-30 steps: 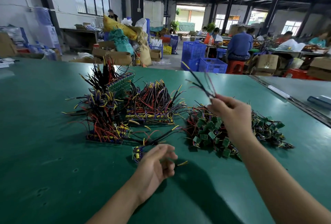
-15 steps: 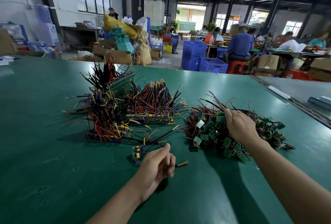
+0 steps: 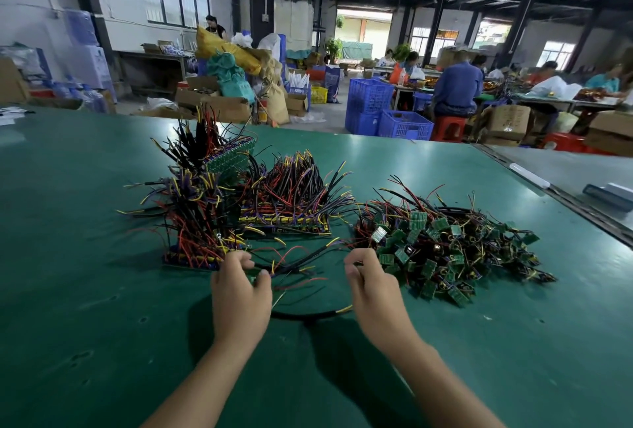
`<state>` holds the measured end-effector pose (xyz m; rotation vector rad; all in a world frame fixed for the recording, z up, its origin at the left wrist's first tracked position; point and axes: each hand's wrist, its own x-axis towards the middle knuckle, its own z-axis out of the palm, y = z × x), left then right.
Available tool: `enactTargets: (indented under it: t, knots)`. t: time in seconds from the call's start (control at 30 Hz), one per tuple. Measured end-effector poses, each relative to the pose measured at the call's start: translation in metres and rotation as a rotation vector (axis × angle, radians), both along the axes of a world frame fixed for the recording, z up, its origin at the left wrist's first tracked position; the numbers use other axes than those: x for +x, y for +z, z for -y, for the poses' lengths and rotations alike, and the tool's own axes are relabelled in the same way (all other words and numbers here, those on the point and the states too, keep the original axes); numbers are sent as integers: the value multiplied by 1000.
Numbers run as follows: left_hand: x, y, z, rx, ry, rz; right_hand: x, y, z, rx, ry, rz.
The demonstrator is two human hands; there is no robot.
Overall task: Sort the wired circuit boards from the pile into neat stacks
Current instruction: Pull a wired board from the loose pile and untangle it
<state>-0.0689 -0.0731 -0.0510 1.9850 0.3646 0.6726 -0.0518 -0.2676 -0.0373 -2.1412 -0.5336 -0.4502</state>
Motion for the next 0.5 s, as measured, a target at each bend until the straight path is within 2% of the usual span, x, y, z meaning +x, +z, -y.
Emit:
enactTargets:
  t: [0.1, 0.17, 0.3, 0.4, 0.5]
  knots:
    - [1, -6, -2, 250, -7, -249, -9, 2, -3, -17, 45, -3]
    - [-1, -6, -1, 278, -33, -259, -14, -2, -2, -50, 51, -49]
    - [-3, -4, -3, 218, -75, -183, -19, -8, 3, -115, 112, -144]
    - [-2, -6, -3, 40, -130, -99, -20, -5, 3, -177, 166, -108]
    - [0, -4, 3, -374, -162, -41, -22, -3, 2, -174, 188, -101]
